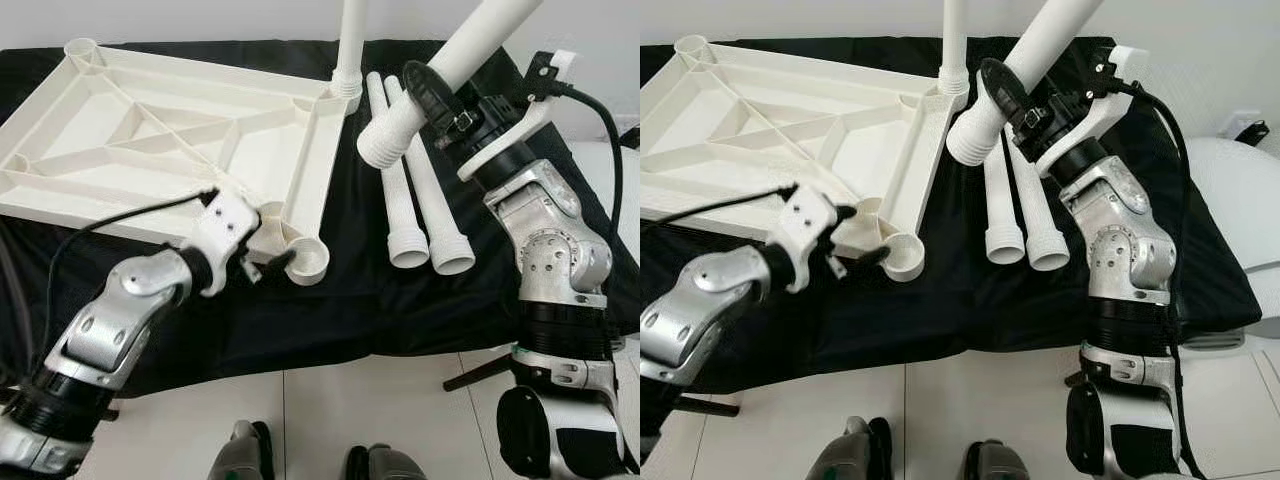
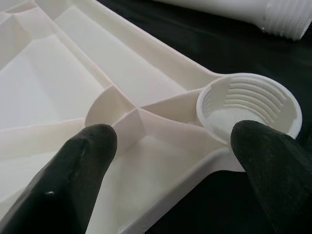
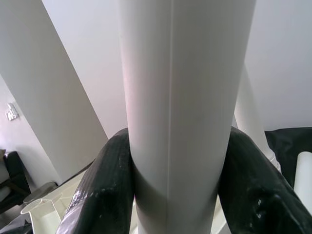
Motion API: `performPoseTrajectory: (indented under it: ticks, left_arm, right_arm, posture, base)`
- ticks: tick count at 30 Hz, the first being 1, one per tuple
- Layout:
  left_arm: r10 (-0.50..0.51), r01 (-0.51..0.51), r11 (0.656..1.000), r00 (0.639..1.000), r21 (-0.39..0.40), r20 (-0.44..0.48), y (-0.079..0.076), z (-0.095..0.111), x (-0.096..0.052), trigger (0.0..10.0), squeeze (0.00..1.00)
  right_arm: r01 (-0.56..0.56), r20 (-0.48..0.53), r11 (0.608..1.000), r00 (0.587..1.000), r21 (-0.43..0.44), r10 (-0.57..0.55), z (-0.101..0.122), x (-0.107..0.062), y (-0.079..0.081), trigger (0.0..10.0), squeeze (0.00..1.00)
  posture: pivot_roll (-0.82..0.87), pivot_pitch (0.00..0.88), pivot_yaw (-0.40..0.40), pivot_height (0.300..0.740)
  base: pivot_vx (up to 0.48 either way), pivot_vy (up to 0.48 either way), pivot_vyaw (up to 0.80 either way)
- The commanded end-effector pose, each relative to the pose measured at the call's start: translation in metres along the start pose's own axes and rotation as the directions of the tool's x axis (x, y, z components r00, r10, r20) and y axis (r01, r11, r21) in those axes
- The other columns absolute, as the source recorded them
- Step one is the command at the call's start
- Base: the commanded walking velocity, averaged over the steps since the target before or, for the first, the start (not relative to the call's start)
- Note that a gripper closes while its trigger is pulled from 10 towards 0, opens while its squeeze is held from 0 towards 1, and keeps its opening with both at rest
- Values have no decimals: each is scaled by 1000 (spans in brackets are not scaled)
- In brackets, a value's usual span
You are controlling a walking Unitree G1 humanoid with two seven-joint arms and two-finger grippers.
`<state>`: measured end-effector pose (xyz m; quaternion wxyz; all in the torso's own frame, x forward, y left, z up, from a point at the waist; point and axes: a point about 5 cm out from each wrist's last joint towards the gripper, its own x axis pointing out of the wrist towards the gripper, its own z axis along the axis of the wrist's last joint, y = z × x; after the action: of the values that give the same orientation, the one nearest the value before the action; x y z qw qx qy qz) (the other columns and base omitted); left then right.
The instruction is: Building children table
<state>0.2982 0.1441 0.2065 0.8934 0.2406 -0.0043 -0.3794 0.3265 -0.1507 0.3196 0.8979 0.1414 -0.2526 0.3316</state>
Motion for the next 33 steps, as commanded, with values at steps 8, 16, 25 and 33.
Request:
performPoseTrajectory:
  ticks: [8,16,25,33]
  left_arm:
    - [-30,48,988,992,147,-121,-12,-18,6,10000,0]
    - [-65,88,978,990,189,-126,-26,-16,19,10000,0]
    - [-80,96,981,992,169,-97,-39,-12,34,10000,0]
    - [-51,59,988,997,142,-60,-42,-3,46,10000,0]
  right_arm:
    - [-8,24,1000,1000,-24,9,11,-4,2,10000,0]
    - [-15,31,999,999,-42,16,17,-3,3,10000,0]
    - [-15,30,998,999,-54,16,20,-5,4,10000,0]
    - [-22,0,999,1000,-41,22,13,-9,8,10000,0]
  posture:
    - [4,203,-34,740]
    - [-13,197,-25,740]
    - [-22,206,-21,740]
    - [-19,215,-14,740]
  base:
    - [0,0,0]
    - [0,0,0]
    - [0,0,0]
    - [0,0,0]
